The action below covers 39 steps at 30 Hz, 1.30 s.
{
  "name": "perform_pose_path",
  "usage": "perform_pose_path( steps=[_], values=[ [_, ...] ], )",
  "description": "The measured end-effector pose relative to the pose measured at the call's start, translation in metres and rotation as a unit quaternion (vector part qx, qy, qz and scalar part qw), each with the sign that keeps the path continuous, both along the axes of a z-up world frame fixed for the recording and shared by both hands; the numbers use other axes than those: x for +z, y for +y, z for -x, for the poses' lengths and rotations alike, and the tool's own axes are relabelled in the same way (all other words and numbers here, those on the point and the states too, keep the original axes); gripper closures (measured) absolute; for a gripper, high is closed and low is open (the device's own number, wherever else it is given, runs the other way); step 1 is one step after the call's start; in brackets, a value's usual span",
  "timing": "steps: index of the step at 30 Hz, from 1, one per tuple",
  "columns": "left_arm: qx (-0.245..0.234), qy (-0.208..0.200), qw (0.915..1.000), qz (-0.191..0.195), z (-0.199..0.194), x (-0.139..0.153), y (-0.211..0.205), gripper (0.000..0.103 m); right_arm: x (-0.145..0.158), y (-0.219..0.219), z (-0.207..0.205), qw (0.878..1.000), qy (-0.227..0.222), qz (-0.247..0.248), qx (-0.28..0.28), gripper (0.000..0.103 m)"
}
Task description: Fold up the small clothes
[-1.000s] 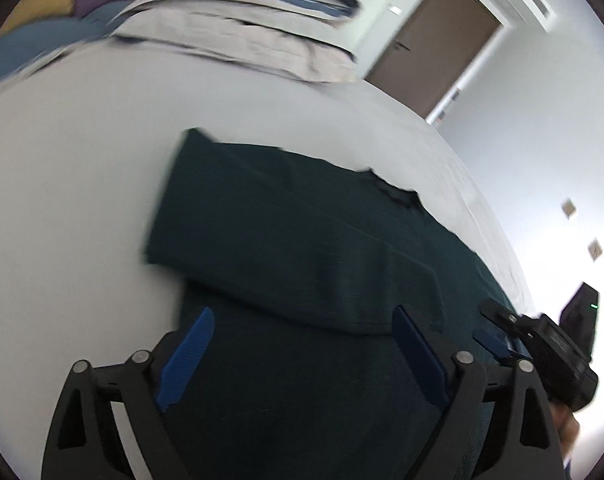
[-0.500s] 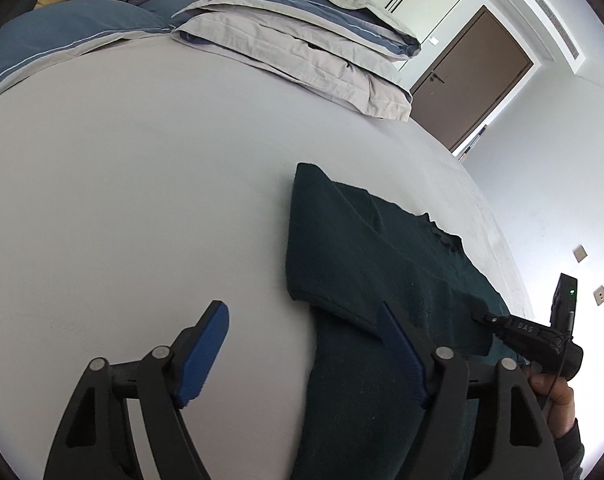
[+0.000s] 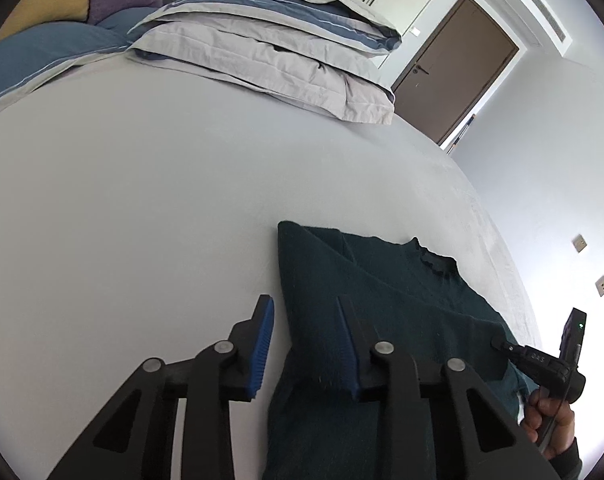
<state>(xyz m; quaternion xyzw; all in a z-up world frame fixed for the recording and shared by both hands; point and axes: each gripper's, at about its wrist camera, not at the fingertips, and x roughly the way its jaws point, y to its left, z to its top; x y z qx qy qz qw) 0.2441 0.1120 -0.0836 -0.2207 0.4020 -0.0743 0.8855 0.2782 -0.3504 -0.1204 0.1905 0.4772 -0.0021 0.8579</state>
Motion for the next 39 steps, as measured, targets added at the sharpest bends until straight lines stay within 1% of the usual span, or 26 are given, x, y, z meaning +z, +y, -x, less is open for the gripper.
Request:
perform_pose_path(
  steps=[4, 7, 8, 10, 12, 14, 17, 19, 20, 21, 23, 25, 29, 31, 33, 36, 39],
  values=[
    [-0.015, 0.01, 0.9997, -0.016, -0.025, -0.006, -0.015, 0.07, -0.012, -0.001, -0.006, 1.0, -0.001, -0.001, 0.002, 0.097],
    [-0.031, 0.021, 0.9985, -0.039, -0.041, -0.016, -0.029, 0.07, -0.018, 0.001, -0.009, 1.0, -0.003, 0.002, 0.005, 0.097],
    [-0.034, 0.026, 0.9978, -0.049, -0.047, -0.02, -0.033, 0.072, -0.019, 0.0, -0.008, 1.0, -0.004, 0.001, 0.003, 0.097],
    [-0.029, 0.037, 0.997, -0.061, -0.057, -0.029, -0.035, 0.072, -0.02, -0.004, -0.005, 1.0, -0.002, -0.004, -0.003, 0.097],
    [-0.027, 0.044, 0.9966, -0.064, -0.064, -0.035, -0.035, 0.072, -0.02, -0.01, 0.001, 1.0, -0.004, -0.004, -0.012, 0.097],
    [-0.032, 0.054, 0.9948, -0.08, -0.071, -0.043, -0.038, 0.072, -0.025, -0.014, 0.003, 1.0, 0.001, -0.008, -0.015, 0.097],
    [-0.036, 0.058, 0.9924, -0.103, -0.079, -0.053, -0.04, 0.072, -0.035, -0.017, 0.001, 1.0, 0.008, -0.01, -0.021, 0.097],
    [-0.042, 0.053, 0.9911, -0.115, -0.082, -0.059, -0.04, 0.072, -0.038, -0.018, 0.0, 1.0, 0.007, -0.011, -0.022, 0.097],
    [-0.043, 0.051, 0.9912, -0.114, -0.084, -0.061, -0.038, 0.072, -0.038, -0.018, -0.002, 1.0, 0.006, -0.009, -0.023, 0.097],
    [-0.042, 0.051, 0.9915, -0.113, -0.085, -0.062, -0.038, 0.072, -0.039, -0.018, -0.002, 1.0, 0.006, -0.007, -0.024, 0.097],
    [-0.045, 0.049, 0.9896, -0.127, -0.086, -0.06, -0.041, 0.072, -0.04, -0.019, -0.005, 1.0, 0.006, -0.002, -0.026, 0.097],
    [-0.048, 0.049, 0.9888, -0.133, -0.09, -0.06, -0.041, 0.072, -0.042, -0.02, -0.008, 1.0, 0.008, -0.001, -0.028, 0.097],
    [-0.048, 0.055, 0.9903, -0.118, -0.093, -0.054, -0.035, 0.072, -0.04, -0.021, -0.01, 0.999, 0.008, -0.006, -0.036, 0.097],
    [-0.053, 0.052, 0.9889, -0.129, -0.093, -0.053, -0.037, 0.072, -0.036, -0.019, -0.008, 0.999, 0.002, -0.009, -0.032, 0.097],
    [-0.055, 0.048, 0.9869, -0.144, -0.096, -0.053, -0.041, 0.072, -0.032, -0.016, -0.007, 1.0, -0.002, 0.0, -0.024, 0.097],
    [-0.049, 0.05, 0.9868, -0.146, -0.104, -0.055, -0.04, 0.071, -0.031, -0.018, -0.01, 1.0, 0.002, 0.007, -0.02, 0.097],
    [-0.049, 0.047, 0.9852, -0.158, -0.109, -0.059, -0.043, 0.071, -0.036, -0.022, -0.017, 1.0, 0.007, 0.007, -0.027, 0.097]
  ],
)
